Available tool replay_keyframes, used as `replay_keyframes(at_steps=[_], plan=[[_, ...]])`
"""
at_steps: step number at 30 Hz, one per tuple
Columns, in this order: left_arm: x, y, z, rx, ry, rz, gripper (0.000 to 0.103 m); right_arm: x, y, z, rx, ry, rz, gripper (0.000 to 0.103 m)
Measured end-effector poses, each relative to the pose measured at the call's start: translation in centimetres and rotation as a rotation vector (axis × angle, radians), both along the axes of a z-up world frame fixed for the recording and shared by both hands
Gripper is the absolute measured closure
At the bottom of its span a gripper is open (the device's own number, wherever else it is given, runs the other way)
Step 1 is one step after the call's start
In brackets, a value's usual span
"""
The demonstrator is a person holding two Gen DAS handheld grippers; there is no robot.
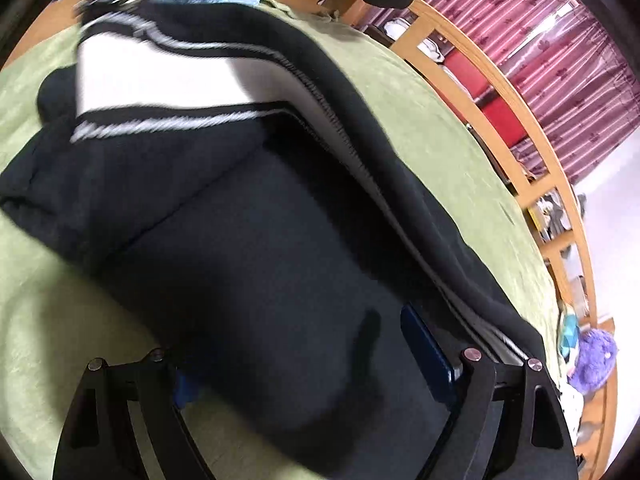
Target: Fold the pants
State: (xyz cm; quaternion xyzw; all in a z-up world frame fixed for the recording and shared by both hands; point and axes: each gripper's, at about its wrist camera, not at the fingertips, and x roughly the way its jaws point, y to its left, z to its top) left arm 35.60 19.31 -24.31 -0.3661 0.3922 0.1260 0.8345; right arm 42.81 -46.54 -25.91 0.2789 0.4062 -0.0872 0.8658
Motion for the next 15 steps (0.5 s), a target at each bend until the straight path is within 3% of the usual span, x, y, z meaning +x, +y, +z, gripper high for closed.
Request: replay_keyframes(at_steps=[1,3,5,6,8,12,15], plan=[[0.3,-0.2,0.1,0.011,0.0,0.01,0.02,0.6,0.3,0.1,-0.025,-0.004,-0.02,0.024],[0.3,-0.4,-0.1,0.038,0.014,0.063,0.036,1.1,0.6,0.0,-0.062,0.013,-0.044,0.06],[-0.1,-0.2,-0.1,0.063,0.013,0.098,0.068,1.1,0.2,0.4,-0.06,0.011,-0.06,0.082],[-0.1,-0.2,0.0,0.072,0.007,0.086,0.077,0.9,-0.2,0.6,-0.034,0.001,-0.065,0.087],[-0.4,0.2,0.6,0.071,-0.001,0.052,0.087,-0.3,-1.2,1.5,0.046,-0.035,-0.087,0.09],[-2.7,0.8,2.4,0.032,-0.038,0.023,0.09,-2.5,-2.0,4.2,0.098,-0.074,-0.084,0.091],[-4.9,0.0,3.9,0.069,-0.062,-0.024,0.092,-4.3,-0.9,6.3,0.044,-0.078,-0.07,0.091]])
